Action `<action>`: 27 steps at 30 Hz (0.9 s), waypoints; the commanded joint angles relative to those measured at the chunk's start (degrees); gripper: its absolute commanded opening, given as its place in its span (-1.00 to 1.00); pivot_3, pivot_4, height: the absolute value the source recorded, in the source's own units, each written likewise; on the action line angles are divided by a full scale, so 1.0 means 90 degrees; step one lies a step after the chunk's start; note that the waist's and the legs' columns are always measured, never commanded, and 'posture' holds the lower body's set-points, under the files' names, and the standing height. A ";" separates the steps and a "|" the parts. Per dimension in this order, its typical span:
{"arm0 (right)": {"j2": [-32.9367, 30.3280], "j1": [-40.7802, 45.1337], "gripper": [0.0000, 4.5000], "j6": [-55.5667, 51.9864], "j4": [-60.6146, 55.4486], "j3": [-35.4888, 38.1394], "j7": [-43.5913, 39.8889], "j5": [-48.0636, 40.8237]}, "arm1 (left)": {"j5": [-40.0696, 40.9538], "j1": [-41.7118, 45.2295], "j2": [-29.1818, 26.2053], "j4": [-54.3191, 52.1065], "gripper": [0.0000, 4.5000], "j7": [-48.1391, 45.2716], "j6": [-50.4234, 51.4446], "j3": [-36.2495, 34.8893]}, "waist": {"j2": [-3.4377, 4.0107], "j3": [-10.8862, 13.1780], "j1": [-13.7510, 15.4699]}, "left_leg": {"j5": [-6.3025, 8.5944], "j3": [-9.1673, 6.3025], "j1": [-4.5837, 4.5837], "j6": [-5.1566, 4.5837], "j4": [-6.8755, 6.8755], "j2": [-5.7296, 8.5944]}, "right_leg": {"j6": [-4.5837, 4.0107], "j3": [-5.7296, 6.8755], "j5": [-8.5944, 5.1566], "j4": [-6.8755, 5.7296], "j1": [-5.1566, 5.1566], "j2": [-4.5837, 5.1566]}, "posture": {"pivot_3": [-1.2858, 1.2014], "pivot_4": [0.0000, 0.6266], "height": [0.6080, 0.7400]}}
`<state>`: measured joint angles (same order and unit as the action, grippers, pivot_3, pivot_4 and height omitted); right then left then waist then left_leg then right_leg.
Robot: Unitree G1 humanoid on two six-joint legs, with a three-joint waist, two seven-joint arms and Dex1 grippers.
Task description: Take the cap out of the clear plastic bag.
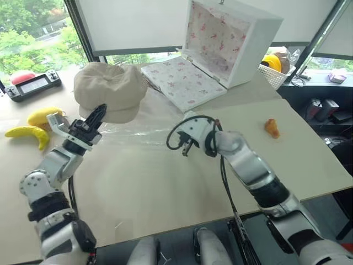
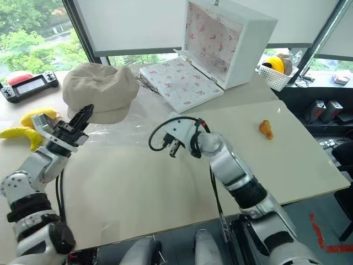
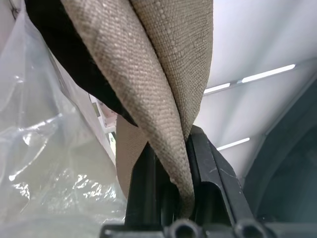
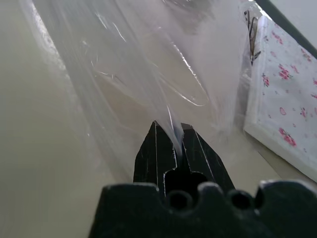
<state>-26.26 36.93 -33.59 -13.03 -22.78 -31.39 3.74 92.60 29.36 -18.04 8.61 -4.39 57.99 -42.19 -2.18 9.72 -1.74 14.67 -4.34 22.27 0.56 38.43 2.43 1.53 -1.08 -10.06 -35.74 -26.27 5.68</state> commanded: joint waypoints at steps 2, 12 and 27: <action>-0.0745 -0.0827 -1.00 0.0510 -0.1106 0.0908 0.0005 0.0161 | 0.0707 -0.0073 0.0000 -0.1114 -0.99 0.1191 -0.1203 -0.0499 | -0.0002 0.0001 0.0023 | 0.0000 0.0006 -0.0002 0.0000 0.0003 -0.0001 | 0.0000 -0.0004 0.0000 0.0003 0.0001 -0.0007 | 0.03 -0.52 1.00; -0.1277 -0.1489 -1.00 -0.0052 -0.1114 0.0718 0.0573 0.1051 | 0.1488 -0.0432 -0.0161 -0.1456 -0.99 0.1677 -0.1748 0.0011 | -0.0004 0.0005 0.0096 | 0.0009 0.0022 -0.0128 -0.0016 0.0034 -0.0003 | 0.0046 0.0017 -0.0024 0.0092 0.0182 -0.0041 | 0.03 -0.52 1.00; 0.1165 0.0569 -1.00 -0.0413 -0.0320 -0.0050 0.0507 0.0581 | 0.1555 -0.0563 -0.0146 -0.1562 -0.99 0.1844 -0.2121 0.0907 | -0.0002 0.0005 0.0113 | 0.0014 0.0005 -0.0127 -0.0020 0.0028 -0.0011 | 0.0007 0.0015 -0.0004 0.0095 0.0173 -0.0048 | 0.03 -0.52 1.00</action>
<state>-17.02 41.24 -37.24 -15.09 -22.23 -25.76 10.00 105.84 23.06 -18.66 -2.92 12.70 39.64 -34.33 -2.20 9.77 -0.73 14.82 -4.34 21.15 0.39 38.69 2.34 1.59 -0.92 -10.09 -34.88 -24.73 5.25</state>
